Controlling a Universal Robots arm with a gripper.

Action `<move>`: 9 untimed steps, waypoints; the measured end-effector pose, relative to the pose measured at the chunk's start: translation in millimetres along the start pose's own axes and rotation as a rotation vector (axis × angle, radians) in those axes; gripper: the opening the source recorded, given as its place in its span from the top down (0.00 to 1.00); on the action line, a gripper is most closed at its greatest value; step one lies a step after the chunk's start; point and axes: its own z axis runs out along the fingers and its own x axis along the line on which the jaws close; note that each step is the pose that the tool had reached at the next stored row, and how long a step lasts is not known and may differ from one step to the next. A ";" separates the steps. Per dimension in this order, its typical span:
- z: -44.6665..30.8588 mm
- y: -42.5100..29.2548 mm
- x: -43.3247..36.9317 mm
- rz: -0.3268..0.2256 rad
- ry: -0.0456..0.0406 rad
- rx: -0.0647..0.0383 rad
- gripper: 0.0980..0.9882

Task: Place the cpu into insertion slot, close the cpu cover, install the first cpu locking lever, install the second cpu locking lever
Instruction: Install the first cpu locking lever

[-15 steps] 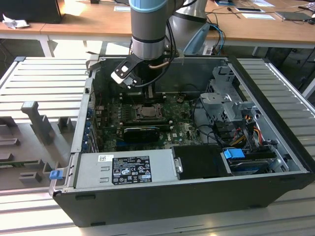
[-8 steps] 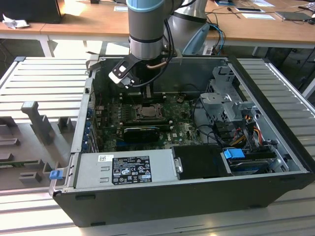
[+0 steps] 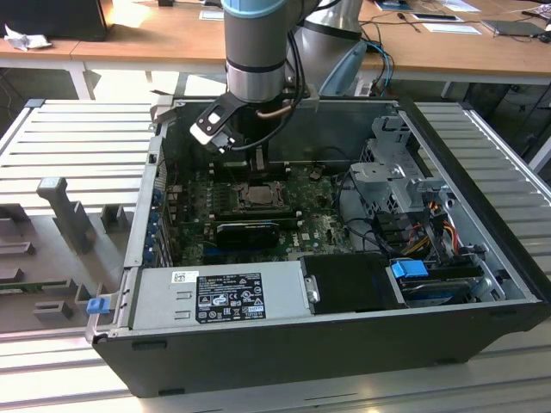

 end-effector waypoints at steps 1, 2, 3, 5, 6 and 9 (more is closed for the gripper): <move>-0.3 0.0 0.0 0.000 0.0000 0.000 0.99; -0.4 0.0 0.0 0.000 0.0000 0.000 0.99; -0.5 0.0 0.0 0.000 0.0000 0.000 0.99; -0.6 0.0 0.0 0.000 0.0001 0.000 0.99; -0.7 0.0 0.0 0.000 0.0000 0.000 0.99; -1.4 0.0 0.0 0.000 -0.0003 0.000 0.99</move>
